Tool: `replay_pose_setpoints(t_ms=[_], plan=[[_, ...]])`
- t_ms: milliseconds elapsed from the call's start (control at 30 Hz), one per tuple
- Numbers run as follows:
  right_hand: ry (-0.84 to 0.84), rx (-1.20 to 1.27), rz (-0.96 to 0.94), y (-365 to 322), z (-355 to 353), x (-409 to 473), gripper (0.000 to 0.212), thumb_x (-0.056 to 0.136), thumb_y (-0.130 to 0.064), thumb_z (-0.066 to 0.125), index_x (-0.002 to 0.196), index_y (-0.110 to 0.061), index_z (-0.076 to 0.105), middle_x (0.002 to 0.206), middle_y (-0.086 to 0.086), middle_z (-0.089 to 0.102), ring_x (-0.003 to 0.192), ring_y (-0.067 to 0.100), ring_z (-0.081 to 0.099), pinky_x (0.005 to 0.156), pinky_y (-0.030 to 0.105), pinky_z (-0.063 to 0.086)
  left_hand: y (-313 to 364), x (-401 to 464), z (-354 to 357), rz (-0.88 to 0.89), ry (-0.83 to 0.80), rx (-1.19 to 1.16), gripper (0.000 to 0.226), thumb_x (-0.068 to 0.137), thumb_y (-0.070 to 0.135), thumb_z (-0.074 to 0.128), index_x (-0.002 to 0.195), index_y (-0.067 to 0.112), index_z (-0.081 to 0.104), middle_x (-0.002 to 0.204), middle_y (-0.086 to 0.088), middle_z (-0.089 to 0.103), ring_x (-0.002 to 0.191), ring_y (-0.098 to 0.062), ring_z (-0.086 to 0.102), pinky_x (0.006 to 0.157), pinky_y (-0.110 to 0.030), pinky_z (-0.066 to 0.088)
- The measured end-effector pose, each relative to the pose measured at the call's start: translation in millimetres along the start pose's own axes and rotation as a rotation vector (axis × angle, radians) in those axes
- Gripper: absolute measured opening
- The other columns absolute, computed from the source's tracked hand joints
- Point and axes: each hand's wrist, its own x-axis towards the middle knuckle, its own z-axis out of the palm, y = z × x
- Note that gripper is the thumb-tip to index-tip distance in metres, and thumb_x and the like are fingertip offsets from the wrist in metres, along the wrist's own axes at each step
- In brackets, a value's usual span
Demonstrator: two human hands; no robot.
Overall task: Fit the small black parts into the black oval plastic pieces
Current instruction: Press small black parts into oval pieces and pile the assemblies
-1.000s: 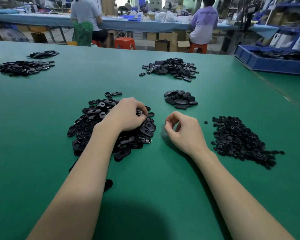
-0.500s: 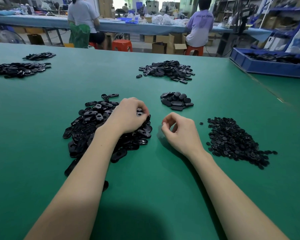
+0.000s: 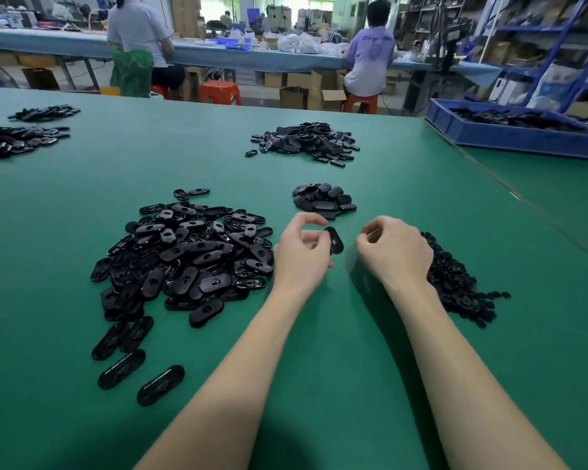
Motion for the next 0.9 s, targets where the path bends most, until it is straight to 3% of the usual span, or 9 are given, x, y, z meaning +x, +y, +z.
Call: replay_pose_setpoints(t_ms=[100,233,433,533,633,700,767,900], plan=[[-0.021,-0.056,0.009,10.5,-3.8,2.5,0.027,0.089,-0.028,0.058,0.111,-0.032,0.073,0.107,-0.008,0.073,0.113,0.024,0.061,0.082,0.032,0.052,-5.1,0.7,3.3,-0.023,-0.011,-0.053,0.013,0.090,0.010,0.062,0.094,0.022,0.066,0.071,0.004,0.073,0.060,-0.016,0.073,0.076,-0.046,0.062],[-0.020,-0.089,0.021,16.1,-4.3,2.7,0.025,0.092,-0.027,0.060,0.111,-0.033,0.076,0.112,-0.005,0.072,0.121,0.028,0.052,0.079,0.033,0.046,-9.9,2.0,0.8,-0.066,-0.020,-0.138,0.016,0.090,0.007,0.065,0.097,0.020,0.069,0.082,-0.003,0.076,0.072,-0.020,0.076,0.085,-0.048,0.061],[-0.006,-0.118,-0.003,16.9,-5.6,1.4,0.018,0.095,-0.031,0.062,0.101,-0.032,0.079,0.106,-0.003,0.072,0.116,0.030,0.051,0.078,0.034,0.045,-11.1,2.1,2.3,-0.104,-0.037,-0.225,0.015,0.090,0.003,0.067,0.096,0.017,0.070,0.087,-0.005,0.078,0.074,-0.018,0.076,0.084,-0.038,0.062],[0.014,-0.126,-0.038,14.7,-4.4,-0.4,0.020,0.098,-0.032,0.058,0.100,-0.027,0.078,0.103,0.000,0.073,0.111,0.030,0.054,0.078,0.035,0.048,-10.1,2.2,1.2,-0.109,-0.047,-0.269,0.013,0.091,0.001,0.067,0.095,0.014,0.068,0.087,-0.006,0.075,0.072,-0.021,0.076,0.075,-0.032,0.062],[-0.037,0.274,-0.011,7.8,-10.4,4.7,0.017,0.097,-0.032,0.060,0.089,-0.024,0.074,0.088,-0.008,0.074,0.088,0.017,0.065,0.069,0.023,0.048,-7.5,2.0,-2.5,-0.099,-0.057,-0.328,0.011,0.092,0.002,0.067,0.094,0.013,0.065,0.088,-0.010,0.064,0.070,-0.022,0.075,0.068,-0.026,0.060],[-0.139,0.542,0.005,-1.5,-20.2,6.4,0.016,0.095,-0.031,0.062,0.083,-0.025,0.071,0.079,-0.012,0.076,0.065,0.005,0.061,0.058,0.015,0.044,-6.7,1.9,-4.2,-0.076,-0.067,-0.354,0.010,0.094,0.005,0.067,0.095,0.014,0.065,0.085,-0.012,0.060,0.072,-0.018,0.074,0.069,-0.026,0.060],[-0.231,0.675,-0.003,-7.5,-28.2,5.5,0.014,0.095,-0.031,0.063,0.084,-0.026,0.072,0.080,-0.014,0.077,0.054,0.001,0.055,0.058,0.019,0.042,-6.1,1.5,-4.8,-0.056,-0.079,-0.360,0.010,0.095,0.007,0.065,0.096,0.018,0.065,0.083,-0.010,0.061,0.073,-0.016,0.072,0.069,-0.029,0.060],[-0.275,0.725,-0.008,-10.6,-33.8,1.8,0.014,0.091,-0.028,0.064,0.082,-0.023,0.075,0.081,-0.013,0.078,0.051,0.004,0.056,0.053,0.020,0.043,-4.1,0.0,-4.1,-0.049,-0.127,-0.345,0.014,0.097,0.010,0.062,0.095,0.024,0.065,0.081,-0.004,0.070,0.072,-0.017,0.071,0.067,-0.029,0.059]])
